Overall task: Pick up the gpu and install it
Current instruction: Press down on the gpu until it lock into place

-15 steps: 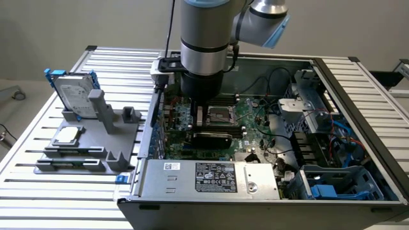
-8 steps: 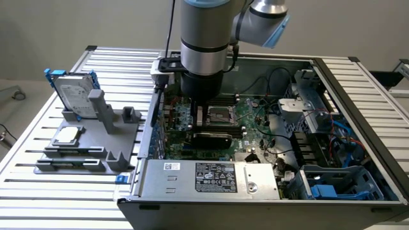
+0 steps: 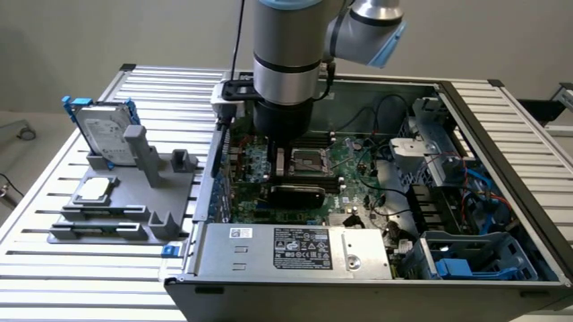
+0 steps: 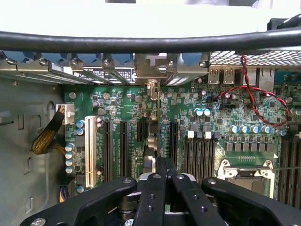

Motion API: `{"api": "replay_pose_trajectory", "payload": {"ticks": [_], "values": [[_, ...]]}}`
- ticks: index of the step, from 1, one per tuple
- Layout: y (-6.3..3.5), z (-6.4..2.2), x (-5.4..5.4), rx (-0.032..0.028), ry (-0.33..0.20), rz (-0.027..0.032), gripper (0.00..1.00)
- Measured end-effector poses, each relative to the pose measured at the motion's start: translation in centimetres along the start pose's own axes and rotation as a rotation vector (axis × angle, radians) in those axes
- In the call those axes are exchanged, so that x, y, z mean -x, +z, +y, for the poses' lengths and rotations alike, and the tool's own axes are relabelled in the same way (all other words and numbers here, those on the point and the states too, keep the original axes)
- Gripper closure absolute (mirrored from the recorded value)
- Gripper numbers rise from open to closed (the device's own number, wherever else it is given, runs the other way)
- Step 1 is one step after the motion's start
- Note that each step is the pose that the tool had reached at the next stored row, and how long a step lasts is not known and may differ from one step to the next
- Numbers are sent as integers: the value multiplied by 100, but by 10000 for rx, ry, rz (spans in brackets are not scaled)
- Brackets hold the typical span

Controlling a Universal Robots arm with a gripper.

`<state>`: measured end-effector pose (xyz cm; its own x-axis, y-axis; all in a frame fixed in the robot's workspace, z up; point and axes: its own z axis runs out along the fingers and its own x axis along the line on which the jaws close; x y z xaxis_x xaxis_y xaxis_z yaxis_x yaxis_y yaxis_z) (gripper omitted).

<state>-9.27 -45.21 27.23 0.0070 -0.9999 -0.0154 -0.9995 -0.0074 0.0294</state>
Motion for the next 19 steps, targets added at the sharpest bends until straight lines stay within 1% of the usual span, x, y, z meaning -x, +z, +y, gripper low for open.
{"api": "replay_pose_trajectory", "payload": {"ticks": [1, 3, 5, 8, 12, 16, 19], "values": [[-48, 3, -2, 10, 2, 13, 89], [-127, 6, 0, 14, 1, 12, 89], [-162, 8, -1, 16, 1, 12, 89], [-172, 20, -4, 25, 1, 11, 89], [-171, 61, -12, 49, 2, 14, 89], [-169, 139, -14, 72, 2, 18, 89], [-167, 211, -15, 82, 3, 36, 89]]}}
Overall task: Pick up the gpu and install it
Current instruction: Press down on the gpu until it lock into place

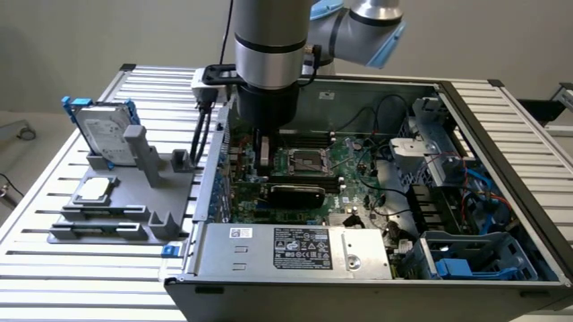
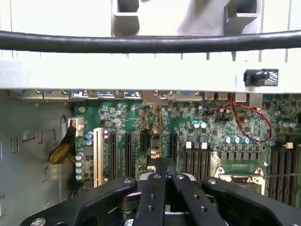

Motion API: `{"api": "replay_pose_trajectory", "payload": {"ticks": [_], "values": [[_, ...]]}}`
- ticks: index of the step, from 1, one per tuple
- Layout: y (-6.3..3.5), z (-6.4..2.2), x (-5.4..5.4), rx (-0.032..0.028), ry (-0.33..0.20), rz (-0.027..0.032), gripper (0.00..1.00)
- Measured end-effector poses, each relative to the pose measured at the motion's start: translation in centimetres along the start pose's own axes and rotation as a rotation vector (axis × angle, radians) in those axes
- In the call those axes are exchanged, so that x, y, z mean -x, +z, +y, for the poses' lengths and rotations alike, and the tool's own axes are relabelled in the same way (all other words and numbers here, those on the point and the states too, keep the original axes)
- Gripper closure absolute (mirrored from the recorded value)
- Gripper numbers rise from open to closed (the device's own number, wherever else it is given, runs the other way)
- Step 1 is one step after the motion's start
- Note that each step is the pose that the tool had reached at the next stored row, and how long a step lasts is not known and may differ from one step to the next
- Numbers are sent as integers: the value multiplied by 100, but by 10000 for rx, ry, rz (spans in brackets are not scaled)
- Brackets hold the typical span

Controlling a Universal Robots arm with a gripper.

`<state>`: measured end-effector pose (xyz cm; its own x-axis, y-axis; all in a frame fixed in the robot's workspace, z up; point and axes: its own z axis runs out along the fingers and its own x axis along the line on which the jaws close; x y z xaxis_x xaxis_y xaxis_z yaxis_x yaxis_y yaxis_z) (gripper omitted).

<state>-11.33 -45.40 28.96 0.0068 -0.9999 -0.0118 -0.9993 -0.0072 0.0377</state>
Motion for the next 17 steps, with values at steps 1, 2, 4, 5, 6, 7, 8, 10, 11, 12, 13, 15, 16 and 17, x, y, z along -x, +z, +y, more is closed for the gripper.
{"api": "replay_pose_trajectory", "payload": {"ticks": [1, 2, 4, 5, 6, 7, 8, 10, 11, 12, 13, 15, 16, 17], "values": [[1, 21, 0, 3, 0, 14, 89], [3, 43, 0, 10, 0, 29, 89], [4, 77, 0, 50, 1, 49, 89], [4, 92, -1, 83, 2, 54, 89], [4, 106, -1, 126, 3, 60, 89], [5, 119, -1, 170, 3, 62, 89], [6, 132, -2, 219, 4, 67, 89], [6, 154, -3, 328, 6, 82, 89], [6, 164, -3, 384, 7, 89, 89], [7, 171, -3, 438, 7, 100, 89], [6, 175, -4, 481, 8, 122, 89], [6, 177, -4, 551, 13, 193, 89], [3, 177, -4, 576, 17, 246, 89], [0, 177, -4, 597, 22, 305, 89]]}}
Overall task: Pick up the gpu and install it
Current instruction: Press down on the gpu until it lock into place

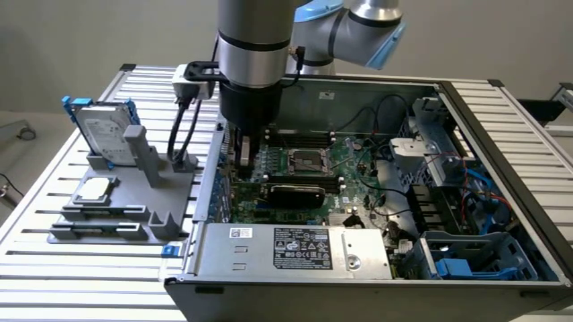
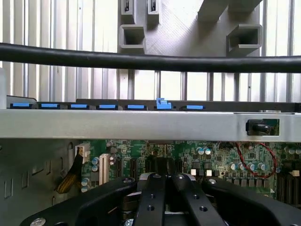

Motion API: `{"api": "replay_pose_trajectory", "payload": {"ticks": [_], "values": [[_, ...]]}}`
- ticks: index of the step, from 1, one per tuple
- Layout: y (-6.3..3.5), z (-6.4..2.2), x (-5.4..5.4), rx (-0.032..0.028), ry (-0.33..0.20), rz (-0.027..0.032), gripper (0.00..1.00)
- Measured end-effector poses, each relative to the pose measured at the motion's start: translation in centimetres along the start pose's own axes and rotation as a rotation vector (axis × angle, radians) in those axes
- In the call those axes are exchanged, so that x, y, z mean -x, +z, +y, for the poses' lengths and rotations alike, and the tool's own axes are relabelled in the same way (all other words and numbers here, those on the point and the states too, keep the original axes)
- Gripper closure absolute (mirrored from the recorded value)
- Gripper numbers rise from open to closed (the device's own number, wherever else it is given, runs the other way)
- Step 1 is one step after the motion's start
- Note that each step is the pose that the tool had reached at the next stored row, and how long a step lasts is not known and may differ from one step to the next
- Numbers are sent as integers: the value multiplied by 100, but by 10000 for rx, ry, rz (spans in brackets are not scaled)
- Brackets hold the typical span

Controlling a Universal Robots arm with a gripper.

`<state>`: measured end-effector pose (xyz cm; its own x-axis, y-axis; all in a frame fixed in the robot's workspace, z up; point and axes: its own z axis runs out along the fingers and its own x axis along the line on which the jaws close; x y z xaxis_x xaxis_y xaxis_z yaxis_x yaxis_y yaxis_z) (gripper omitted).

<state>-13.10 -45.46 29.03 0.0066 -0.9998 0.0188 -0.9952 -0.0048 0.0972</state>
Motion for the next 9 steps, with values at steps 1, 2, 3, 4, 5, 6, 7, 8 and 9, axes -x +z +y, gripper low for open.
{"api": "replay_pose_trajectory", "payload": {"ticks": [1, 2, 3, 4, 5, 6, 7, 8, 9], "values": [[-3, 0, 0, 26, 6, 68, 89], [-7, 1, 0, 55, 12, 140, 89], [-10, 1, 0, 83, 18, 208, 89], [-14, 1, 0, 109, 23, 270, 89], [-20, 2, 0, 142, 26, 309, 89], [-29, 3, 0, 188, 27, 332, 89], [-32, 3, 1, 238, 27, 338, 89], [-33, 4, 2, 286, 25, 337, 89], [-34, 4, 3, 338, 24, 337, 89]]}}
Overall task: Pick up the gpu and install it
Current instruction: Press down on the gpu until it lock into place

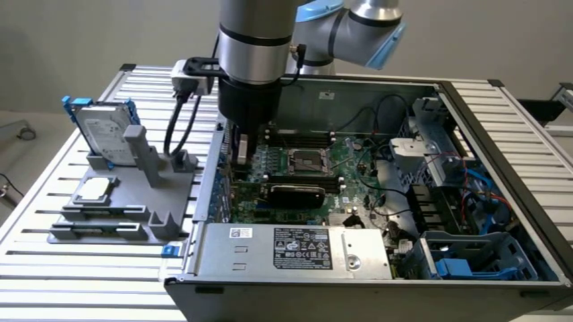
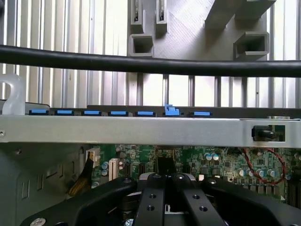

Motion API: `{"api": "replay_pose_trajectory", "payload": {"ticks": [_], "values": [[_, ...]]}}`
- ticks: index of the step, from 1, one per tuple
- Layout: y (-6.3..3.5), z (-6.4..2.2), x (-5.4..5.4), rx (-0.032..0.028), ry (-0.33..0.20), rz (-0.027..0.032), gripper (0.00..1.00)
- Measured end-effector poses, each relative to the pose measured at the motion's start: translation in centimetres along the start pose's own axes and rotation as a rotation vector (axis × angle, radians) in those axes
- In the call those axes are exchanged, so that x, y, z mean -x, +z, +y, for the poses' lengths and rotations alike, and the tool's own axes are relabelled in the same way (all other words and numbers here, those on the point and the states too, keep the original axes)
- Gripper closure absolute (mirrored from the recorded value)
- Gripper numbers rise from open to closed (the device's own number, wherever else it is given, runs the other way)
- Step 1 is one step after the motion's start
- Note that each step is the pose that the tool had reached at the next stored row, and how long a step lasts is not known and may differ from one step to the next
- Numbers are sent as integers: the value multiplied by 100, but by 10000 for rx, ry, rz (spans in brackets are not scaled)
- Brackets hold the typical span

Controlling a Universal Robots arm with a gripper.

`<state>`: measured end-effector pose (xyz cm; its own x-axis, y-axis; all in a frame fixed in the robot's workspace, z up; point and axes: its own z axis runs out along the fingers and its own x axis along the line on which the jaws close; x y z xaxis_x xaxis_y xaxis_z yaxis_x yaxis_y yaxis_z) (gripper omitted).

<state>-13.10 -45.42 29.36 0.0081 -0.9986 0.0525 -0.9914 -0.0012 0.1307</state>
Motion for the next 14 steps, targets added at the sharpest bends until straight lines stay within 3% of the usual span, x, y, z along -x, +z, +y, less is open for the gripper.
{"api": "replay_pose_trajectory", "payload": {"ticks": [3, 5, 14], "values": [[-3, 0, 3, 143, -8, 4, 89], [-6, 1, 8, 197, -6, 18, 89], [-34, -1, 52, 306, 7, 168, 89]]}}
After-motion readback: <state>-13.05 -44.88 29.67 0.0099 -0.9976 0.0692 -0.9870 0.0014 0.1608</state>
